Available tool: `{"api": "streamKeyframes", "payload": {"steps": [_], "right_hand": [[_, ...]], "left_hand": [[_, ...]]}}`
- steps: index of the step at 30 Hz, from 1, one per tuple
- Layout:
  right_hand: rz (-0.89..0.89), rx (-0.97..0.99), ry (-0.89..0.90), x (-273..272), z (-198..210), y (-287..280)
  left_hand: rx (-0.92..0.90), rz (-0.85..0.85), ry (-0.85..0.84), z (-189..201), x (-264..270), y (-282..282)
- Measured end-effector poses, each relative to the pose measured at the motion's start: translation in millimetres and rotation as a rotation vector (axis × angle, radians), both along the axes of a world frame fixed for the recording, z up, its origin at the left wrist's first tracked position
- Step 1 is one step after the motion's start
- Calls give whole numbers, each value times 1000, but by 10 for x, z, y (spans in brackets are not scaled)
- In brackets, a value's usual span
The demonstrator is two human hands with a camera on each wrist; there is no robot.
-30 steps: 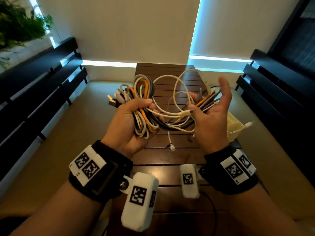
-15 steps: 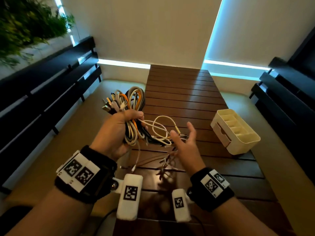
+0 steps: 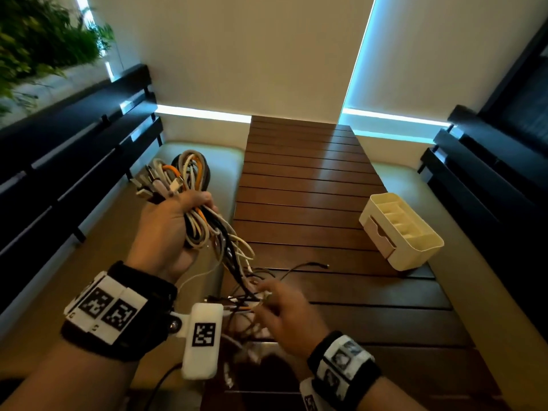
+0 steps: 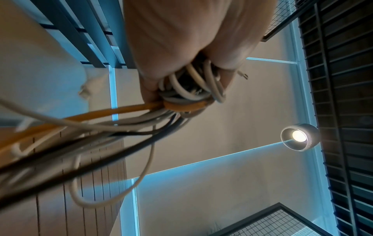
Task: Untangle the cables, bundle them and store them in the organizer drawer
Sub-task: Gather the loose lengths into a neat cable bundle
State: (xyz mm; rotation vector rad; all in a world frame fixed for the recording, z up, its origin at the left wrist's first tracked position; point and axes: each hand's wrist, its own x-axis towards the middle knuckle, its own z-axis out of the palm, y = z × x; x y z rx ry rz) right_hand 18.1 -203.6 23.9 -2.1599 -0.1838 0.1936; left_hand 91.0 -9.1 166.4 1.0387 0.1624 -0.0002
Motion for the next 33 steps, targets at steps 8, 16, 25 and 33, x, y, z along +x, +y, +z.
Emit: {"api": "streamKeyframes", "payload": {"steps": [8,16,25,33], "right_hand": [[236,-324,-44,273,-389,571],[444,-823,110,919,-560,723],[171,-530,14,930,-707,908],[209,-163,38,763,-45,912]], "left_hand": [[-23,-2,-19,12,-28,135],[60,-33,-11,-125,-144,127],[45,-50,-1,-113,-17,280],[-3,28,-38,52,157,364]]}}
